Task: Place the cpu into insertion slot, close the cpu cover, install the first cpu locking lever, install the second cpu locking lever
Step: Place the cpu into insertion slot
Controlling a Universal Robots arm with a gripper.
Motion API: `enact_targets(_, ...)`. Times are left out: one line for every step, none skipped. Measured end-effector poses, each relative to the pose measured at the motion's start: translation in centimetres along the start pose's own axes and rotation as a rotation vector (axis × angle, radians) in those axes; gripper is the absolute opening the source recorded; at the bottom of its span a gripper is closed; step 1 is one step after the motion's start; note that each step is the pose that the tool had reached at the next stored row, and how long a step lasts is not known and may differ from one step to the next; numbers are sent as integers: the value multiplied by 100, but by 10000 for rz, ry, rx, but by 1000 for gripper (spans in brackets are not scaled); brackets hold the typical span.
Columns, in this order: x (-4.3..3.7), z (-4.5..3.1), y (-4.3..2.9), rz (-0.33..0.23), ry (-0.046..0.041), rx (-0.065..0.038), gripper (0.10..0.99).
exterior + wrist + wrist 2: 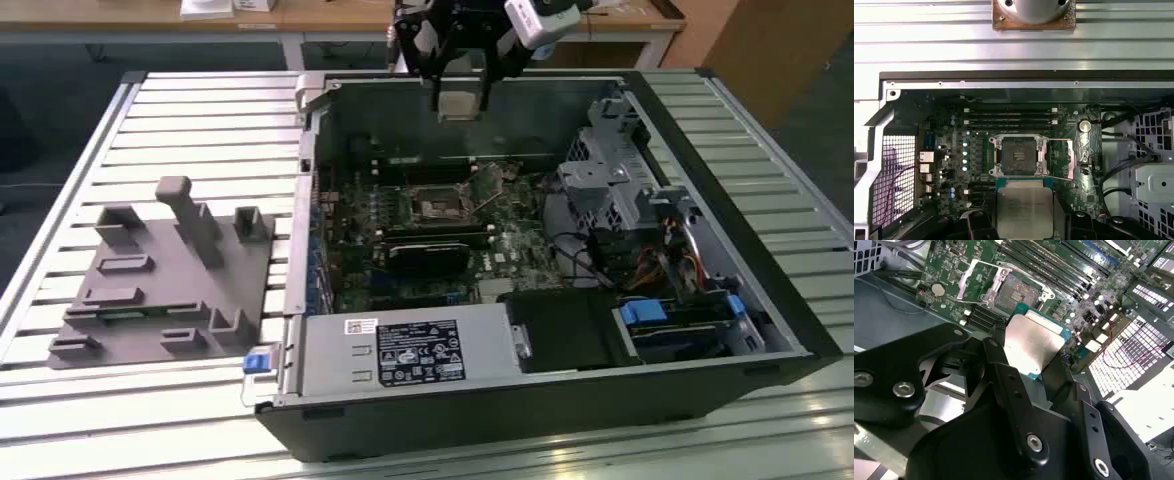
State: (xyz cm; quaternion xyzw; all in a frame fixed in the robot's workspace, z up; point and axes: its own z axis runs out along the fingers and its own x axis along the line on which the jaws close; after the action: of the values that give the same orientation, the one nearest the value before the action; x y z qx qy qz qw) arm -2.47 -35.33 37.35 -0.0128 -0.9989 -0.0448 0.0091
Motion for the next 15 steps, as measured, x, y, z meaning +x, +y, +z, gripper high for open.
enact_targets(0, 0, 0, 0, 0, 0, 541)
enact_targets(0, 0, 0, 0, 0, 0, 541)
enact_targets(0, 0, 0, 4, 0, 0, 541)
enact_targets(0, 0, 0, 27, -2, 0, 541)
enact_targets(0, 0, 0, 78, -7, -1, 541)
enact_targets(-1, 1, 0, 162, -14, -3, 541)
enact_targets(0, 1, 0, 288, -26, -4, 541)
enact_targets(0, 2, 0, 464, -41, -6, 541)
enact_targets(0, 3, -1, 635, -56, -8, 541)
enact_targets(0, 5, -1, 810, -71, -10, 541)
enact_targets(0, 7, -1, 978, -88, -13, 541)
enact_targets(0, 10, -1, 1151, -103, -14, 541)
enact_targets(0, 12, -1, 1322, -119, -15, 541)
enact_targets(0, 14, -1, 1494, -134, -16, 541)
enact_targets(0, 16, -1, 1681, -151, -18, 541)
